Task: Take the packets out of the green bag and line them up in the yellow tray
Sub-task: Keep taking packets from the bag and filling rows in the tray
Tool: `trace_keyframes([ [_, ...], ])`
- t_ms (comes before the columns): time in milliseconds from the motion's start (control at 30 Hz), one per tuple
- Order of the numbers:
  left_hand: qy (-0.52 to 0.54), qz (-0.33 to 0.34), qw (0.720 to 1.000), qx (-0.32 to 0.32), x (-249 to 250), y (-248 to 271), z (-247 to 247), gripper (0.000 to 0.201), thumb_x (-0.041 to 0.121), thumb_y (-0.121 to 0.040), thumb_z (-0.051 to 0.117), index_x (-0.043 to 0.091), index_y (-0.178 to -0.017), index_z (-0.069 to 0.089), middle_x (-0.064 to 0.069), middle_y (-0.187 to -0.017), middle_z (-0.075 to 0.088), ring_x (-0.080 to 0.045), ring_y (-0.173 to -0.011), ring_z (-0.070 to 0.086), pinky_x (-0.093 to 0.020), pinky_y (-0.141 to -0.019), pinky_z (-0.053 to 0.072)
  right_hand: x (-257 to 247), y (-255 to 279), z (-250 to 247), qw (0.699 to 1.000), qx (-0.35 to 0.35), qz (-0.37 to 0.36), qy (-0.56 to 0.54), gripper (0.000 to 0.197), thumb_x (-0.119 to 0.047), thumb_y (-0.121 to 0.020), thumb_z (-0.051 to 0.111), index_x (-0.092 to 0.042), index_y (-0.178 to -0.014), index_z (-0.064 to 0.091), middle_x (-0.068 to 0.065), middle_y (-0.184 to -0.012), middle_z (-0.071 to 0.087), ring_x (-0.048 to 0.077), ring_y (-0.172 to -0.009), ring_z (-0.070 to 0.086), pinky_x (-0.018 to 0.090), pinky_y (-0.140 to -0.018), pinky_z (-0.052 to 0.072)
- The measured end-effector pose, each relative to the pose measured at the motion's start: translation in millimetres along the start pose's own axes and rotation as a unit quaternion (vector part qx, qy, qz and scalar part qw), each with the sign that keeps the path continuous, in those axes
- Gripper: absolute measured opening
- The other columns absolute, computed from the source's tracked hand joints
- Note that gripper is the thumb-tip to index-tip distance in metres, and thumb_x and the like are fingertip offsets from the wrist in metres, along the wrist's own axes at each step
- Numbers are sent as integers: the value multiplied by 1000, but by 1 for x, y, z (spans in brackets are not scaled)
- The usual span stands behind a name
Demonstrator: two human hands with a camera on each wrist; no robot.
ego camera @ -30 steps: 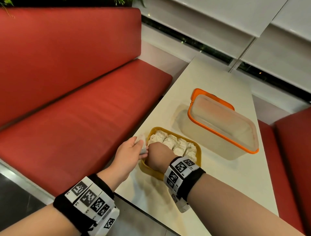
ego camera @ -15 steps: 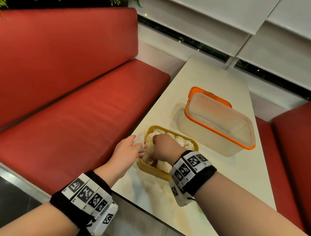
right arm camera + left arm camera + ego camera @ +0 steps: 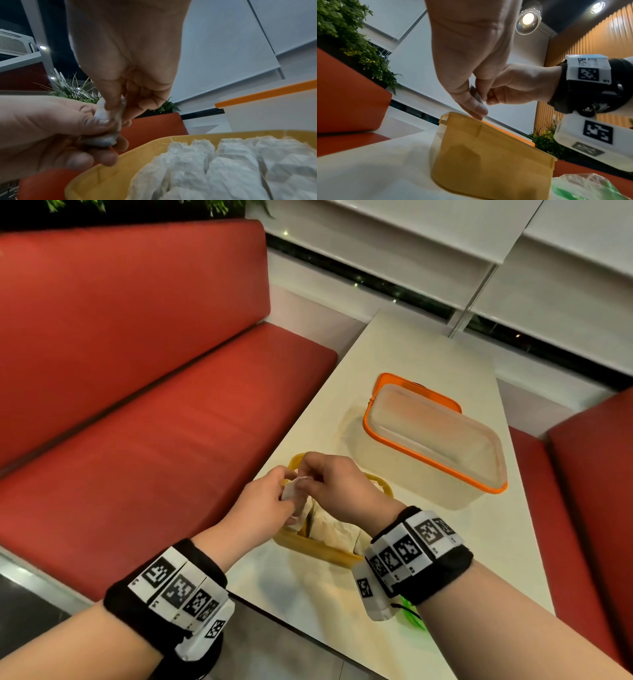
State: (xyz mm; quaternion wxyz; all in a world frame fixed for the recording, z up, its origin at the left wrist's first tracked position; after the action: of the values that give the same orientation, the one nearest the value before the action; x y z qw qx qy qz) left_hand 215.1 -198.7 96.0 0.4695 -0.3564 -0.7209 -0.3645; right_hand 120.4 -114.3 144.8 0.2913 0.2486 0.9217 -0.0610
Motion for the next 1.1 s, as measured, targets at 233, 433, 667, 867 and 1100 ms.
trace_keyframes([
  [233,-65,29,993,98,-4,0,-26,15,20,-82,62,33,-88,57,7,-87,66,-15,-66,61,-36,-68,55,12,-6,18,994,-36,41,91,11,-14,-89,54,-13,-92,65,1,-84,61,17,-78,51,27,-66,39],
  [433,-53,22,994,95,-12,5,-29,18,19,-83,60,36,-79,56,5,-85,66,-20,-78,65,-37,-68,54,20,-15,46,984,-116,79,110,16,-12,-89,53,-10,-100,65,9,-98,66,18,-82,50,25,-69,36],
  [667,-44,17,994,96,-15,9,-30,16,18,-85,61,33,-80,58,3,-84,66,-22,-77,65,-36,-65,52,21,-21,53,973,-129,97,164,17,-11,-90,50,-7,-100,63,5,-86,55,20,-81,48,26,-68,34],
  [867,-43,16,995,87,-11,10,-24,18,18,-84,61,34,-79,59,5,-81,66,-22,-76,65,-41,-67,54,17,-18,42,973,-119,98,170,20,-17,-88,57,-6,-104,62,9,-96,62,22,-86,52,27,-68,37],
  [1100,-32,25,996,76,9,10,-10,17,15,-85,62,31,-80,60,4,-77,67,-22,-73,65,-40,-69,53,33,21,-32,988,47,148,-4,9,-21,-89,58,-14,-86,62,6,-84,67,22,-78,66,33,-67,52],
])
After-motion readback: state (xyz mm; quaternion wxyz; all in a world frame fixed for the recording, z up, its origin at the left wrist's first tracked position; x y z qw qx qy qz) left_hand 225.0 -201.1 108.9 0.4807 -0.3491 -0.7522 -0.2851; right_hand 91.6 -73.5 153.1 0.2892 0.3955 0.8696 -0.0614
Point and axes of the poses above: each hand's wrist, its own y-axis away from the middle knuckle, its own z-axis out of the palm, x = y × z, the point moved 3 cm from there along -y, towards the middle knuckle
